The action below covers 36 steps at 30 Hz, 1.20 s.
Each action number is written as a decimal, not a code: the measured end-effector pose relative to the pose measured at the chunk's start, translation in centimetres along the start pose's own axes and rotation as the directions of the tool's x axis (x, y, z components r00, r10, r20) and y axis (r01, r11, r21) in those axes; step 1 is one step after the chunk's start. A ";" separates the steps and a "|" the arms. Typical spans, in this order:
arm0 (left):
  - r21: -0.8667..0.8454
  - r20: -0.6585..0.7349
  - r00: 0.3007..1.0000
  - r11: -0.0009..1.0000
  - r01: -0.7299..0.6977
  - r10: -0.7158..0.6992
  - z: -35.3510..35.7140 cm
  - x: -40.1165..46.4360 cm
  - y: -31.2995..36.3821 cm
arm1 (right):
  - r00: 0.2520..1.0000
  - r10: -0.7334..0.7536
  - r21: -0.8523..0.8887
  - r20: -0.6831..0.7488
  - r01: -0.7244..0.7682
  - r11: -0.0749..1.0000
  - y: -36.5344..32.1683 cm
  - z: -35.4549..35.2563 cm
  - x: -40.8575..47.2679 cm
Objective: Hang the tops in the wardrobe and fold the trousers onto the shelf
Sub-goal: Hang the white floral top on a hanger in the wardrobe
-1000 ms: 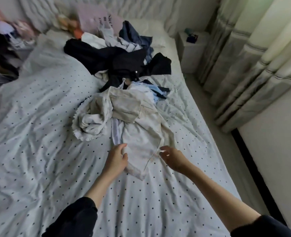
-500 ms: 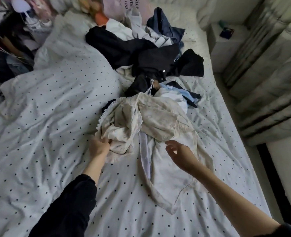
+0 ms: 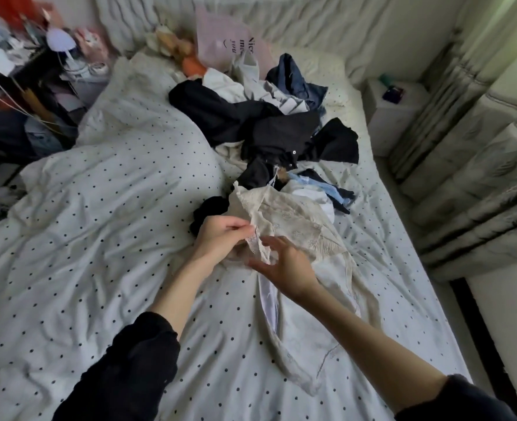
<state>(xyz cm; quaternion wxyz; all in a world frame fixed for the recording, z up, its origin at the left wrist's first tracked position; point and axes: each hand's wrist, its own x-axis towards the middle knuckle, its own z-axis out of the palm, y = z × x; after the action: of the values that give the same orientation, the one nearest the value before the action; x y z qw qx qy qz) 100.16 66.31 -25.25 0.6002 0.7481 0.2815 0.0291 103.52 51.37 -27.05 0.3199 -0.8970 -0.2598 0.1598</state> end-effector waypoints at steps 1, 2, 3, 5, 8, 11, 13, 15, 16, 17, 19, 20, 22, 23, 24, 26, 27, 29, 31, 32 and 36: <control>0.011 0.023 0.999 0.999 -0.033 0.032 0.5 -0.2 1.2 | 0.998 0.002 0.012 -0.065 -0.001 1.000 -0.2 -0.6 0.0; 0.008 0.038 0.997 0.998 -0.063 0.063 0.9 -0.3 2.3 | 0.992 0.008 0.036 -0.129 -0.004 0.999 -0.2 -1.5 0.0; 0.004 0.045 0.995 0.995 -0.095 0.095 1.5 -0.5 3.5 | 0.984 0.024 0.080 -0.177 -0.010 0.997 -0.1 -2.7 -0.2; 0.049 0.008 0.983 0.981 -0.185 0.185 2.0 -0.6 5.0 | 0.979 0.046 0.215 -0.199 -0.002 0.977 0.4 -5.1 -0.3; 0.364 0.008 0.893 0.831 -0.422 0.450 2.6 -0.5 6.5 | 0.979 0.031 0.307 -0.200 0.032 0.951 1.4 -9.5 -1.8; 0.474 0.321 0.823 0.672 -0.568 0.469 3.8 0.2 8.0 | 0.979 0.032 0.323 -0.202 0.036 0.946 2.4 -13.5 -3.4; 0.420 0.536 0.752 0.652 -0.631 0.383 5.9 0.4 9.4 | 0.978 0.028 0.321 -0.206 0.041 0.946 2.9 -16.0 -4.9; 0.351 0.655 0.680 0.664 -0.660 0.330 8.8 0.1 10.9 | 0.976 0.028 0.304 -0.217 0.040 0.952 3.7 -18.7 -6.9; 0.347 0.675 0.662 0.652 -0.674 0.326 9.9 -0.1 11.4 | 0.975 0.036 0.310 -0.219 0.034 0.950 3.9 -19.6 -7.7; 0.357 0.699 0.634 0.608 -0.710 0.330 11.2 -0.3 11.9 | 0.970 0.054 0.327 -0.238 0.028 0.945 4.3 -20.7 -8.8; 0.431 0.711 0.626 0.505 -0.748 0.320 13.4 -1.1 12.8 | 0.954 0.091 0.345 -0.285 0.014 0.938 5.1 -22.5 -10.8; 0.473 0.705 0.639 0.468 -0.747 0.307 14.3 -1.4 13.1 | 0.942 0.118 0.345 -0.314 -0.003 0.939 5.6 -23.3 -11.9; 0.518 0.687 0.658 0.426 -0.742 0.310 15.6 -2.1 13.6 | 0.907 0.176 0.348 -0.382 -0.036 0.937 6.9 -24.7 -13.8; 0.527 0.678 0.665 0.422 -0.738 0.315 16.0 -2.5 13.7 | 0.885 0.210 0.362 -0.416 -0.051 0.931 7.6 -25.2 -14.5; 0.524 0.676 0.666 0.430 -0.735 0.315 16.5 -2.9 13.9 | 0.855 0.253 0.379 -0.454 -0.072 0.922 8.2 -25.6 -15.4; 0.475 0.708 0.627 0.437 -0.763 0.324 17.6 -3.9 14.6 | 0.780 0.332 0.406 -0.530 -0.110 0.907 9.6 -26.3 -17.4; 0.449 0.728 0.602 0.434 -0.781 0.329 18.1 -4.2 14.9 | 0.743 0.362 0.413 -0.562 -0.128 0.902 10.2 -26.6 -18.2; 0.385 0.753 0.558 0.454 -0.804 0.349 19.0 -4.8 15.8 | 0.668 0.416 0.410 -0.617 -0.178 0.894 11.3 -27.2 -19.8; 0.340 0.766 0.530 0.470 -0.814 0.363 19.8 -5.1 16.7 | 0.591 0.468 0.406 -0.658 -0.245 0.880 12.3 -27.9 -21.5; 0.324 0.773 0.514 0.466 -0.823 0.370 20.2 -5.4 17.2 | 0.554 0.489 0.406 -0.674 -0.275 0.872 12.7 -28.3 -22.4; 0.271 0.817 0.451 0.449 -0.851 0.361 22.7 -7.5 18.6 | 0.412 0.531 0.404 -0.741 -0.358 0.842 13.7 -30.3 -26.6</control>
<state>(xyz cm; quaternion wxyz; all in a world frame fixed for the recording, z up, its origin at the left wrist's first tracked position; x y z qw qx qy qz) 109.69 40.64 -12.31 0.2903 0.9112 -0.2734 -0.1034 100.55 12.34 -10.32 0.4294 -0.8646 0.1875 -0.1814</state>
